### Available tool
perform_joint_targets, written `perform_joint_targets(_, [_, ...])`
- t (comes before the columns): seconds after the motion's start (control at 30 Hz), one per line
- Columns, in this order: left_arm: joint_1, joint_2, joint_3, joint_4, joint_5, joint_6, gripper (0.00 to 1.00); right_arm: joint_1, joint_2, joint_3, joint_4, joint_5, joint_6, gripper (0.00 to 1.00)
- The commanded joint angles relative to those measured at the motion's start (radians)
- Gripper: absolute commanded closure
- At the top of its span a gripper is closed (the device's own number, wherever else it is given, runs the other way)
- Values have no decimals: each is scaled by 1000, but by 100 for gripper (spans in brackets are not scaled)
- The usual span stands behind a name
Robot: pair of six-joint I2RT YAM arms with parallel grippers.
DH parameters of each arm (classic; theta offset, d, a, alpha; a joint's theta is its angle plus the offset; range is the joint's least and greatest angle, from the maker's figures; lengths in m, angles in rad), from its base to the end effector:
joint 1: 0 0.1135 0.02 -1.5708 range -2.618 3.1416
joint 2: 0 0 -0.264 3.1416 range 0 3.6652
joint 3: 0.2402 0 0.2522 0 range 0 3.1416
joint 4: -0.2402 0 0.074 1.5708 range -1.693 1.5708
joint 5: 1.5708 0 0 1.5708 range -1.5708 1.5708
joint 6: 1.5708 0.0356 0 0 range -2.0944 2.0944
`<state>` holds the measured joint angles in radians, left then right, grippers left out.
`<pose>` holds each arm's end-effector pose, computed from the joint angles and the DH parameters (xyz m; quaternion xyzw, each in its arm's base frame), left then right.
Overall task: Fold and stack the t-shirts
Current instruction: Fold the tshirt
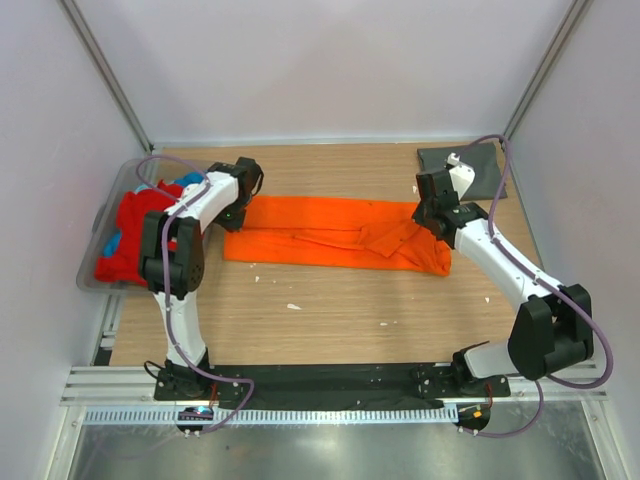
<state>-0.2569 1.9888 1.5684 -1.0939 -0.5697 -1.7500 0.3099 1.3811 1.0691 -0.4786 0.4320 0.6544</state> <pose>0.3735 -0.0783 0.2058 -0.6573 0.6988 0.1281 0.2515 0.2870 0.0762 0.2791 0.2351 0.8760 -0.0034 0.4210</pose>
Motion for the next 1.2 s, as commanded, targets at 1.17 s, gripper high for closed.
perform_joint_targets(1.17, [-12, 192, 231, -158, -151, 49, 100, -18, 180, 83, 166, 120, -114, 99])
